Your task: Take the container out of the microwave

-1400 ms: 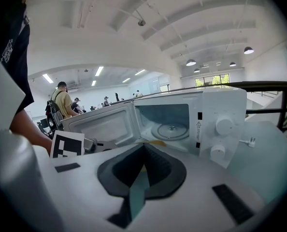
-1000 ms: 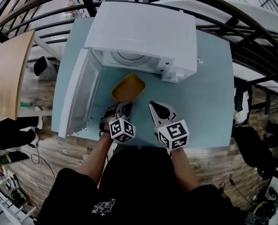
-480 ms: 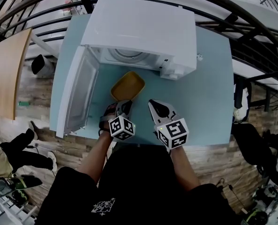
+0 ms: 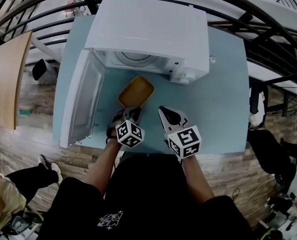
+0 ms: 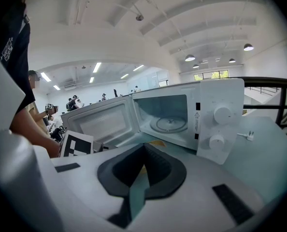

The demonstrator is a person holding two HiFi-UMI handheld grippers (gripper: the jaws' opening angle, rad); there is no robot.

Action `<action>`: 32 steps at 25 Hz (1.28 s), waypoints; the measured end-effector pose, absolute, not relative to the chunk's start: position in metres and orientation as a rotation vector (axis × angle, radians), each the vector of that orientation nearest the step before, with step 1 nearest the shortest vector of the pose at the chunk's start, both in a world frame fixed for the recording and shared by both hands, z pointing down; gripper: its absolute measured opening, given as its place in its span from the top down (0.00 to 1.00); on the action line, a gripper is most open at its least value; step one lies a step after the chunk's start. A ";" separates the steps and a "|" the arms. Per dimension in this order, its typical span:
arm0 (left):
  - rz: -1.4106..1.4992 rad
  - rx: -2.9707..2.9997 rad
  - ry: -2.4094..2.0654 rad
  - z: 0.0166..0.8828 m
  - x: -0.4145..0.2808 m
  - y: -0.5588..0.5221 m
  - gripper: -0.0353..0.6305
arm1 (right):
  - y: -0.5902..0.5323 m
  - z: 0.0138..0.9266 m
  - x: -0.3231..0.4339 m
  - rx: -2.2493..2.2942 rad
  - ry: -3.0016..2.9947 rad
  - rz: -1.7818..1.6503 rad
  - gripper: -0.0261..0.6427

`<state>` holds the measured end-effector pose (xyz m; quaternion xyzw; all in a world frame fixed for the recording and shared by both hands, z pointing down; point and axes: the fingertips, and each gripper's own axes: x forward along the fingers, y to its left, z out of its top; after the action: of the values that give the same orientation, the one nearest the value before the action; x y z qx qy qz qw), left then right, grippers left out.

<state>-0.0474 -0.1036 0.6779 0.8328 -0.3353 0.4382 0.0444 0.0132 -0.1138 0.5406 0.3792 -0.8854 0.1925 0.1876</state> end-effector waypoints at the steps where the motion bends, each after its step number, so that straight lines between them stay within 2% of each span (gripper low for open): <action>1: 1.336 2.541 -1.018 0.679 -0.047 -0.103 0.91 | -0.114 0.541 0.013 1.069 -2.491 0.542 0.95; 25: 1.129 2.582 -1.060 0.630 -0.062 -0.111 0.89 | -0.107 0.521 0.002 1.174 -2.503 0.511 0.95; 32: 1.081 2.625 -1.082 0.600 -0.070 -0.106 0.94 | -0.102 0.503 -0.001 1.239 -2.516 0.495 0.95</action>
<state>-0.0696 -0.1060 0.6002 0.8629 -0.3557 0.3552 0.0518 -0.0006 -0.1024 0.5027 0.4302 -0.8741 0.1718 0.1463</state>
